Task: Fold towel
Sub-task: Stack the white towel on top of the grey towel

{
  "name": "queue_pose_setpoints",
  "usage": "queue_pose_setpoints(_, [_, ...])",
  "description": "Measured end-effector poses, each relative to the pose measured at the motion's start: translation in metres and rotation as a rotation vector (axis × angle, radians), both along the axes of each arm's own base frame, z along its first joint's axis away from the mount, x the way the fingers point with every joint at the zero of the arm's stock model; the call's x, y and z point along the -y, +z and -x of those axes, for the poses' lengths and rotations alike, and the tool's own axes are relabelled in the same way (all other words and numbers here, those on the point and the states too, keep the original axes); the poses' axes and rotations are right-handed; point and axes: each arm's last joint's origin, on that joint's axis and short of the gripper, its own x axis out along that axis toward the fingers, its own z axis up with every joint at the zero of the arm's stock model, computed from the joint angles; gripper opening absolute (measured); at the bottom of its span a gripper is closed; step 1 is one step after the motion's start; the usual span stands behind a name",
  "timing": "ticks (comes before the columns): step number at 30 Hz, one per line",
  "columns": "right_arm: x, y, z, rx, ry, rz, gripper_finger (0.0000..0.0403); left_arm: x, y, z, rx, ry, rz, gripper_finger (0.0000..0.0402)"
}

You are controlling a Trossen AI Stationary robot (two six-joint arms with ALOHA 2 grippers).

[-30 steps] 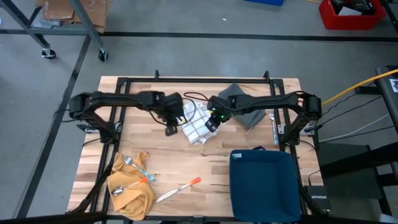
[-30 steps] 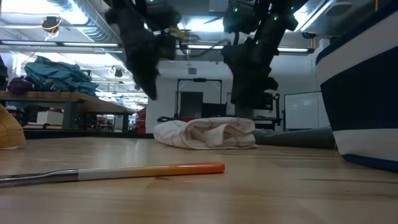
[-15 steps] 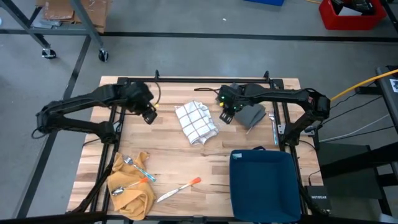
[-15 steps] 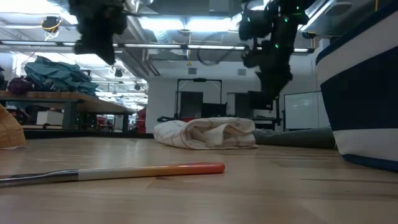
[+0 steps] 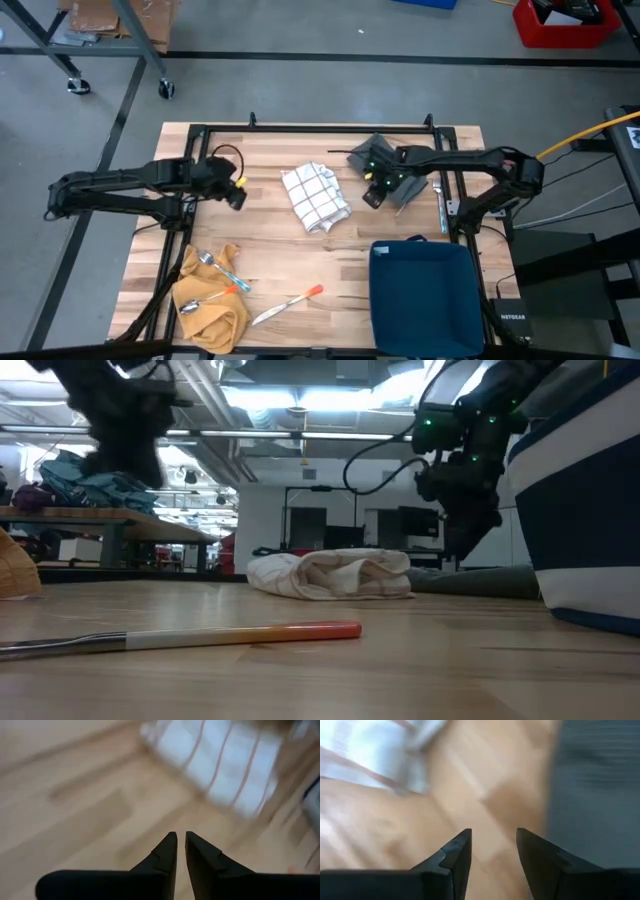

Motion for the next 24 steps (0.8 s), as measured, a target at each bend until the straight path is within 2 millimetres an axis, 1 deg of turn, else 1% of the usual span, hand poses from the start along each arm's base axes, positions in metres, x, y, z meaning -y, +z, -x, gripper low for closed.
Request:
queue_pose_setpoints(2, [0.0,-0.002,-0.003,0.04,-0.016,-0.04,0.016,-0.003,-0.008,-0.009,0.1,0.048,-0.023,0.0031])
queue_pose_setpoints(4, [0.001,-0.004,-0.006,0.055,-0.022,-0.037,0.016,-0.005,-0.017,-0.016,0.184,0.061,-0.032,0.0031])
queue_pose_setpoints(6, [0.002,-0.005,-0.008,0.064,-0.026,-0.021,0.016,-0.006,-0.026,-0.022,0.218,0.049,-0.049,0.0031])
queue_pose_setpoints(11, [0.004,-0.006,-0.013,0.098,-0.028,-0.002,0.016,-0.008,-0.044,-0.029,0.163,0.063,-0.025,0.0032])
queue_pose_setpoints(16, [0.006,-0.004,-0.016,0.139,-0.02,0.017,0.016,-0.009,-0.059,-0.042,0.103,0.053,0.022,0.0032])
queue_pose_setpoints(20, [0.007,-0.003,-0.019,0.172,-0.019,0.03,0.016,-0.01,-0.071,-0.058,0.123,-0.005,0.116,0.0032])
queue_pose_setpoints(24, [0.007,-0.002,-0.02,0.183,-0.022,0.042,0.016,-0.012,-0.081,-0.074,0.17,-0.038,0.146,0.0032])
